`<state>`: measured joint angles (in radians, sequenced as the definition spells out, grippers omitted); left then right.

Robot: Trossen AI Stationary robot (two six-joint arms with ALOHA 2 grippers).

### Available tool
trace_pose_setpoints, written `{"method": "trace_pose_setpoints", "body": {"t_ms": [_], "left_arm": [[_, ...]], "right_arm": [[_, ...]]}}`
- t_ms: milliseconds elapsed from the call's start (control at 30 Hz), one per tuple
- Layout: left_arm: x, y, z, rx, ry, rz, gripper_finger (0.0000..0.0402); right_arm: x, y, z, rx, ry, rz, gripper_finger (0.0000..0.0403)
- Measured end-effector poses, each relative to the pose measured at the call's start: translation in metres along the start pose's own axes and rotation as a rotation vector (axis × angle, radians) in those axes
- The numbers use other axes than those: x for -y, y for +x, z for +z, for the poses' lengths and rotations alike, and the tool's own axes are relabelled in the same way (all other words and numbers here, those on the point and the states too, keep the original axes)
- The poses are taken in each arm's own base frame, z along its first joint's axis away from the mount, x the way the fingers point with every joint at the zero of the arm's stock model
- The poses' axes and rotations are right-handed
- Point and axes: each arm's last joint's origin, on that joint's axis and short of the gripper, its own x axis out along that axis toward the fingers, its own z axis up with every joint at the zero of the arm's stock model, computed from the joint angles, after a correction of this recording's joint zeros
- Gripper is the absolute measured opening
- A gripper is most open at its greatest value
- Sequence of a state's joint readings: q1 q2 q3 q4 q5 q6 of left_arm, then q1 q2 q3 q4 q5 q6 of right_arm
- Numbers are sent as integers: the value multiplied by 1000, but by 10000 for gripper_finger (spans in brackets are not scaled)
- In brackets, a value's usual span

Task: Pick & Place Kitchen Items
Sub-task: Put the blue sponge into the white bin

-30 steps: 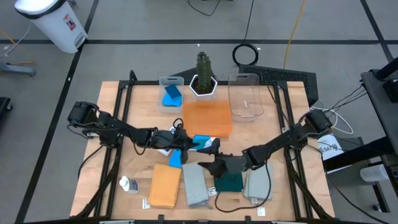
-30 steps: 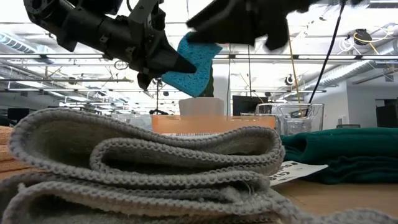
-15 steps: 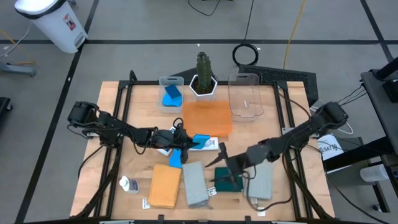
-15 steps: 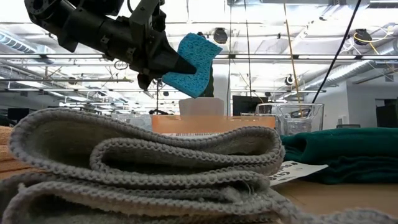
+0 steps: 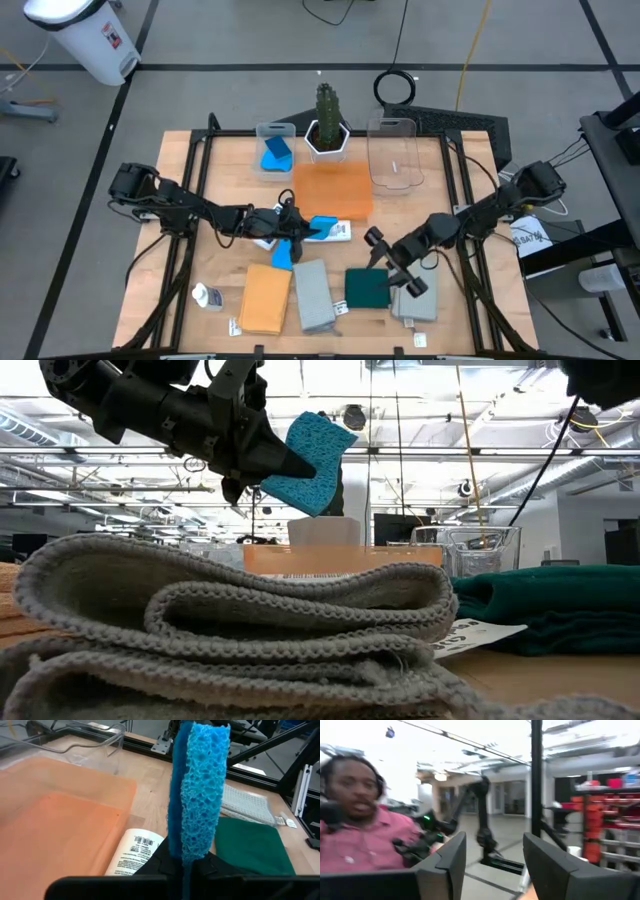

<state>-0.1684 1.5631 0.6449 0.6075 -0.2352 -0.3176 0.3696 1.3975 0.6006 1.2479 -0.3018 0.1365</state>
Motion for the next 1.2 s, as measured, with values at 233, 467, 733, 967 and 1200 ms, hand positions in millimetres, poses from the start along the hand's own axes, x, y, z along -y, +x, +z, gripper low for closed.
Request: {"method": "trace_pose_setpoints", "body": {"t_ms": [233,467,733,967,1200], "left_arm": [[0,0,0,5,3,-1,7],[0,0,1,7,3,-1,9],[0,0,1,7,3,0,12],[0,0,1,7,4,0,15],[1,-4,6,22,39,-5,12]], "right_arm": [[1,-3,2,4,72,116,130],[1,-3,2,0,70,133,82],[0,-4,2,-8,53,181,12],[0,-4,0,-17,39,179,2],[0,-3,0,-20,36,177,1]]}}
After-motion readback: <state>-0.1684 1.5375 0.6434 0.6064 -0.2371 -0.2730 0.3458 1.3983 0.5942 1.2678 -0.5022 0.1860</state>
